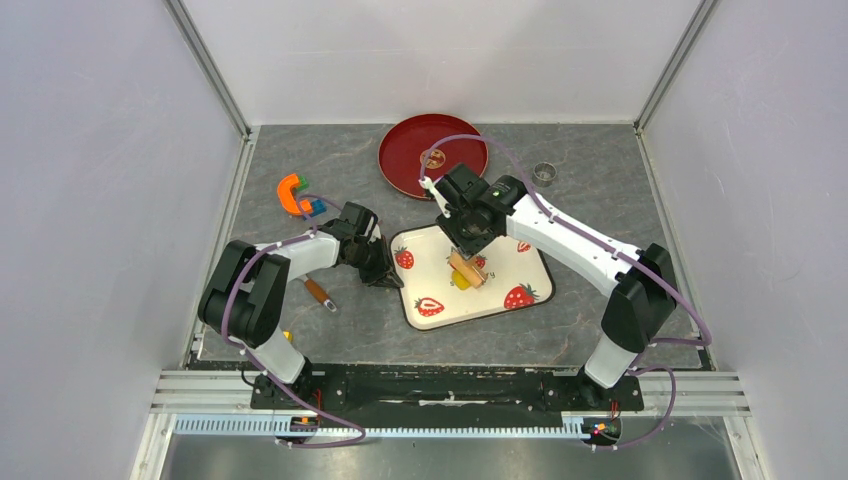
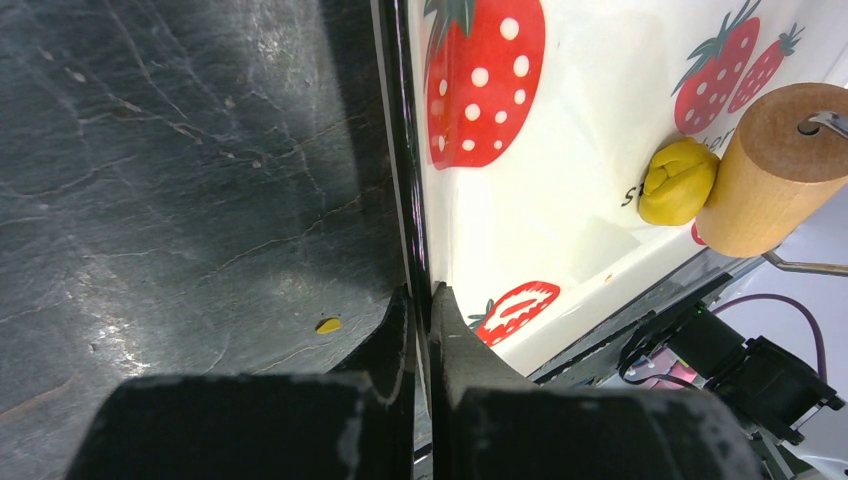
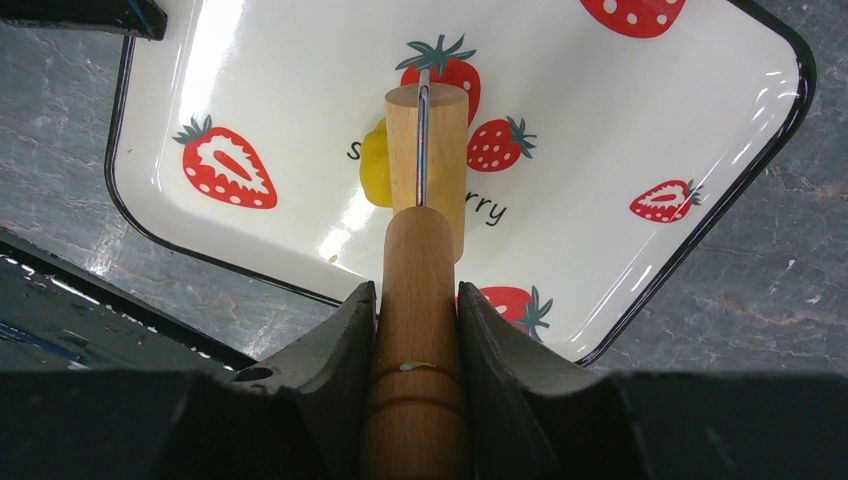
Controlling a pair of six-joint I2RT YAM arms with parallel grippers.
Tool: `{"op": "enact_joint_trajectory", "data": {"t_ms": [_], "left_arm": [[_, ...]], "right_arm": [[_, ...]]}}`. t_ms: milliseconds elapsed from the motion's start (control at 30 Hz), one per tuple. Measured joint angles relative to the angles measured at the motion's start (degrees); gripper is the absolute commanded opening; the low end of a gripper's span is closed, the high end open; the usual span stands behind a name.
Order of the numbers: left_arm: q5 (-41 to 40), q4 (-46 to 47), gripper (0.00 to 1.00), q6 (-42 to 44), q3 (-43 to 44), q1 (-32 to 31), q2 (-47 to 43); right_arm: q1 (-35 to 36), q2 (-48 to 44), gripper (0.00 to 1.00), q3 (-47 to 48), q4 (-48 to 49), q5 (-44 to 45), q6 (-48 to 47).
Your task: Roll out the dumpling wrappers from the dough
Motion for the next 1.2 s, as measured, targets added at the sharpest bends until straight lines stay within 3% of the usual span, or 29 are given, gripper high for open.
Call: {"op": "enact_joint_trajectory", "data": {"t_ms": [633, 833, 1200], "left_arm": [[0.0, 0.0, 0.02, 0.0, 0.0, 0.0, 0.0], [-0.1, 0.0, 0.02, 0.0, 0.0, 0.0, 0.0], [-0.1, 0.0, 0.02, 0.0, 0.0, 0.0, 0.0]], "right_arm": [[5.4, -1.1, 0.0, -1.9, 3.0, 1.3, 0.2], [6.8, -1.5, 0.0, -6.5, 5.9, -1.1, 2.2], [5.1, -2.1, 0.0, -6.3, 7.1, -7.1, 2.0]]}}
